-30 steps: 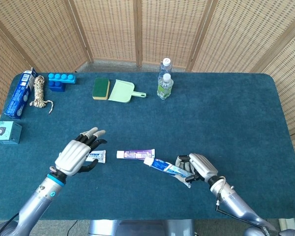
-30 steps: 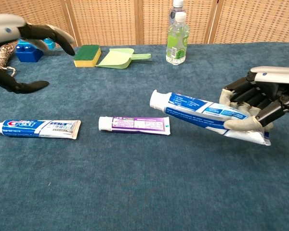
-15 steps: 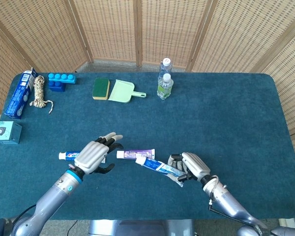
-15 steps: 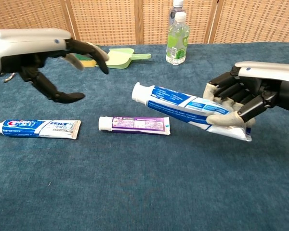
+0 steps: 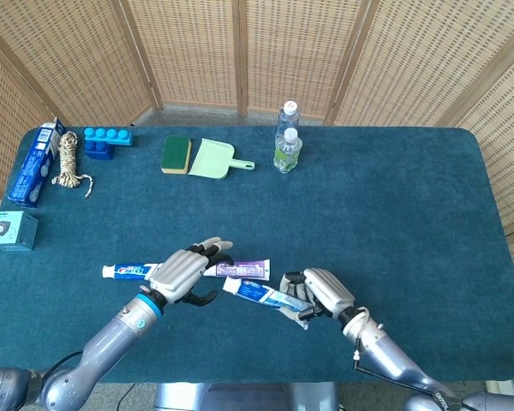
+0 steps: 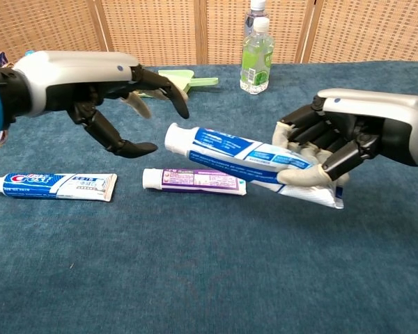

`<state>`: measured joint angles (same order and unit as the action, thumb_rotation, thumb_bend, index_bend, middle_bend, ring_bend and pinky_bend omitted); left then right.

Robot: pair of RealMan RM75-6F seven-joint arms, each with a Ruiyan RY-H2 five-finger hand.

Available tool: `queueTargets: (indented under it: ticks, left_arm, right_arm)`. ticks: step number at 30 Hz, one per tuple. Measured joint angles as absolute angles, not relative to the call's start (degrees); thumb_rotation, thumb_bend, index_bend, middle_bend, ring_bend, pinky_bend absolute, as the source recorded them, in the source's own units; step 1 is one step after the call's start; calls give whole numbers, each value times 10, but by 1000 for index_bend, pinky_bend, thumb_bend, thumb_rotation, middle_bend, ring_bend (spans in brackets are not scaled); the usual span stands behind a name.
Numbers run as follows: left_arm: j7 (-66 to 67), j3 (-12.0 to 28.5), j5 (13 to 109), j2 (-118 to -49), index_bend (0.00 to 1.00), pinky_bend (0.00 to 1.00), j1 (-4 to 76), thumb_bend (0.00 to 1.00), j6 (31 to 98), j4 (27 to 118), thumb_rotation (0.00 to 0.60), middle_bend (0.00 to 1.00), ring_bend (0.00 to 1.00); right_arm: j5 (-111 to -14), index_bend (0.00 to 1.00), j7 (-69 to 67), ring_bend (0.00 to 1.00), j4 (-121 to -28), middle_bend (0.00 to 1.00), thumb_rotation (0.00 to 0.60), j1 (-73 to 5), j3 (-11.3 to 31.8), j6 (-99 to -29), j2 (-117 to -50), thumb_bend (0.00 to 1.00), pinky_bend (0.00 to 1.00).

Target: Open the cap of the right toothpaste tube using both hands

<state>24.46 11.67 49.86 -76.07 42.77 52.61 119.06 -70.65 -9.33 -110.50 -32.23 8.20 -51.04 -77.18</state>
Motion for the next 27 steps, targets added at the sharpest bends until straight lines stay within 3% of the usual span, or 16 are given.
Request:
queueTargets:
  ticks: [27]
  left_arm:
    - [195, 92, 489, -766, 344, 183, 466, 346, 537, 1184, 600, 134, 68]
  right_arm:
    - [-687, 959, -103, 691, -1107, 721, 600, -332, 83, -509, -767, 492, 778]
